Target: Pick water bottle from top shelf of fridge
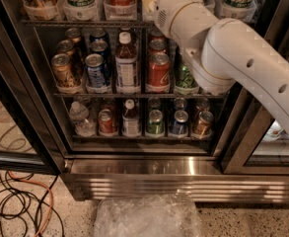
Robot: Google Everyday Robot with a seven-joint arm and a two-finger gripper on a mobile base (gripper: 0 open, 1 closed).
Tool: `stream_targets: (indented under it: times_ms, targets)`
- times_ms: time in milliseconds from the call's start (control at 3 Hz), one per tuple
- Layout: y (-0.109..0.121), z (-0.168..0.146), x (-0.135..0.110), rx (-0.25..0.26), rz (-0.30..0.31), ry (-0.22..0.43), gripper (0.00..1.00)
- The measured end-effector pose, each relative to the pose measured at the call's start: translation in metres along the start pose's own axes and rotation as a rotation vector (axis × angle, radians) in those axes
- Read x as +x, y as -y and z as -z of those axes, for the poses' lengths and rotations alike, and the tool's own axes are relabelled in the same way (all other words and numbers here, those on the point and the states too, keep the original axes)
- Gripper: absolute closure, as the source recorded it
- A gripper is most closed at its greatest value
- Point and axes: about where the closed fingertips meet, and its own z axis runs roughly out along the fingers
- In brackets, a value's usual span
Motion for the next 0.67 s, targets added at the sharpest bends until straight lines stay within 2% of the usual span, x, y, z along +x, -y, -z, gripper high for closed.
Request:
stream_targets:
  times_ms: [333, 667]
  targets:
    - [0.0032, 0.0043, -0.0041, -0.125, -0.115, 0.061, 1.0]
    - [-0.0039, 0.0061, -0.0004, -0.173, -0.131, 0.063, 1.0]
